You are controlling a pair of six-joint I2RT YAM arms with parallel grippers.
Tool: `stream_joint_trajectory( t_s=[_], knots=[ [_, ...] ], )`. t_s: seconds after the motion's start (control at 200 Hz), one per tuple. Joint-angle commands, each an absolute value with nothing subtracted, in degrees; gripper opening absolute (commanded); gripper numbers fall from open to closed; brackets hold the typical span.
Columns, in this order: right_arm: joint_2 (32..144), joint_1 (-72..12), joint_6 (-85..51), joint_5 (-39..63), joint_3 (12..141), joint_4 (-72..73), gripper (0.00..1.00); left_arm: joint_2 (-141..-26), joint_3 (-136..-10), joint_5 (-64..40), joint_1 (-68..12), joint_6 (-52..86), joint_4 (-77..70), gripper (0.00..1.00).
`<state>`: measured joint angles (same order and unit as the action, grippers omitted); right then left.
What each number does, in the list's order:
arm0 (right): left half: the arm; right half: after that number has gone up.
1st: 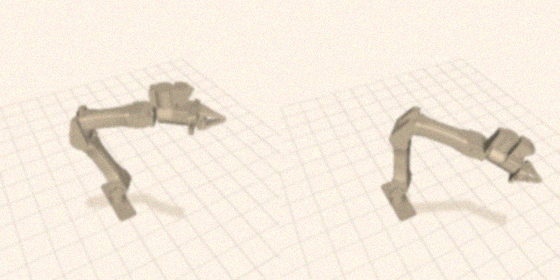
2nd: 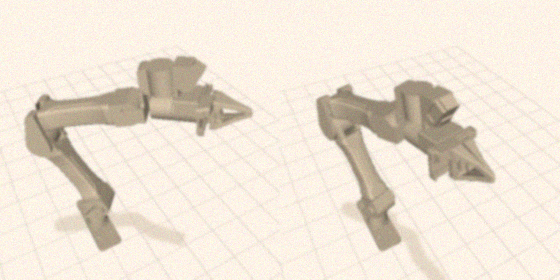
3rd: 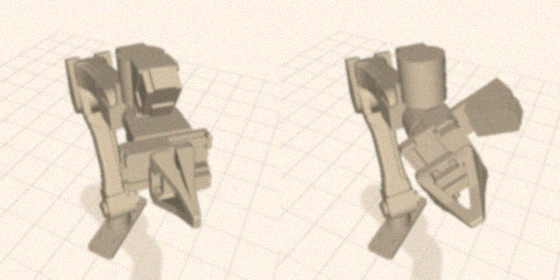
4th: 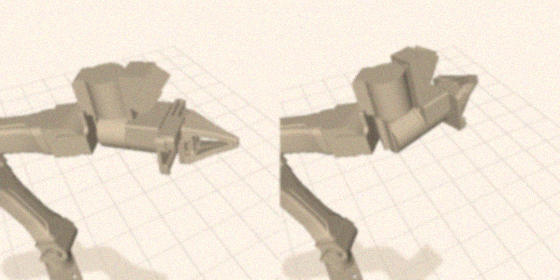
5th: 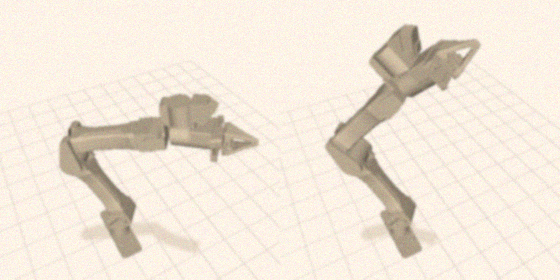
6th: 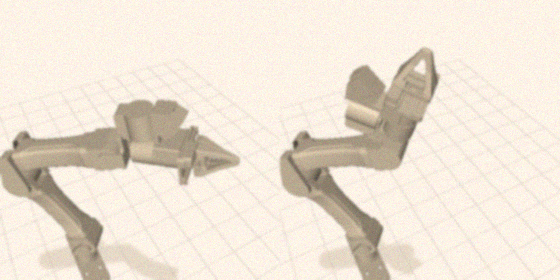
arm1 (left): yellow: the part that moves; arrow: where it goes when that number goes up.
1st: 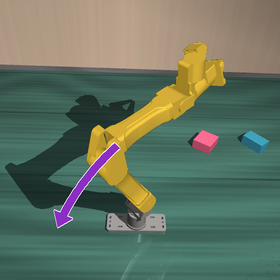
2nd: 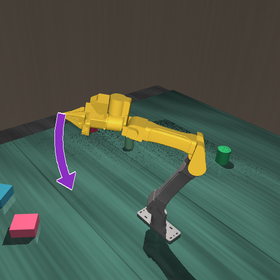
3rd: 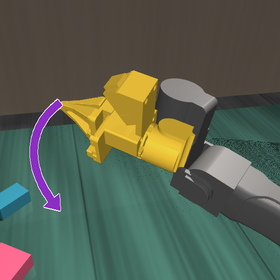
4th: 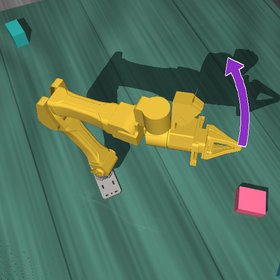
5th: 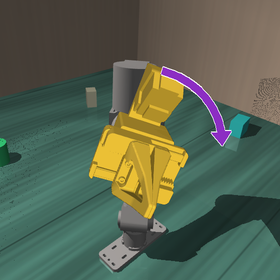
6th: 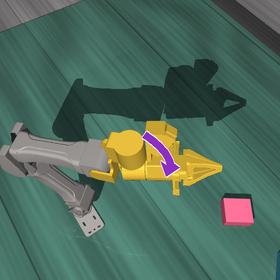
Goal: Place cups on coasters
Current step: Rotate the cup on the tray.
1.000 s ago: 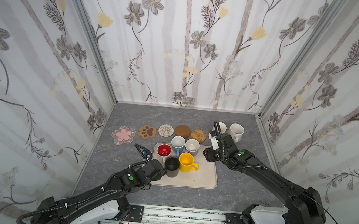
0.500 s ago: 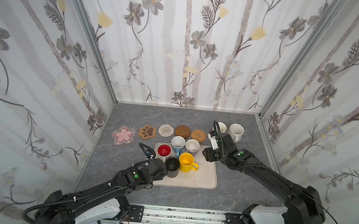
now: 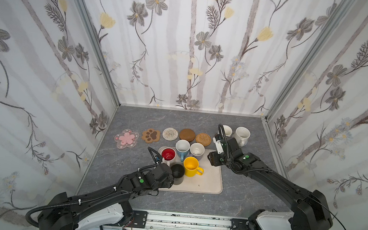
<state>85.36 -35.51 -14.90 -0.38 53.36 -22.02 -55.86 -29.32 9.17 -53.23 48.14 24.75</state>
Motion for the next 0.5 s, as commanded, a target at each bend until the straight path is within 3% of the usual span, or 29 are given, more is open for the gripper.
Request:
stream_joint_trajectory(
  t_s=[0.0,0.495],
  knots=[
    [85.61,-35.51,-14.50,-0.36,53.30,-19.34,0.63,-56.64,-30.07,8.54,-54.33,48.69,23.64,0.29],
    [84.77,-35.55,-15.03,-1.92,52.37,-19.67,0.65,-55.36,-33.63,6.97,-55.02,48.57,26.18,0.45]
  ],
)
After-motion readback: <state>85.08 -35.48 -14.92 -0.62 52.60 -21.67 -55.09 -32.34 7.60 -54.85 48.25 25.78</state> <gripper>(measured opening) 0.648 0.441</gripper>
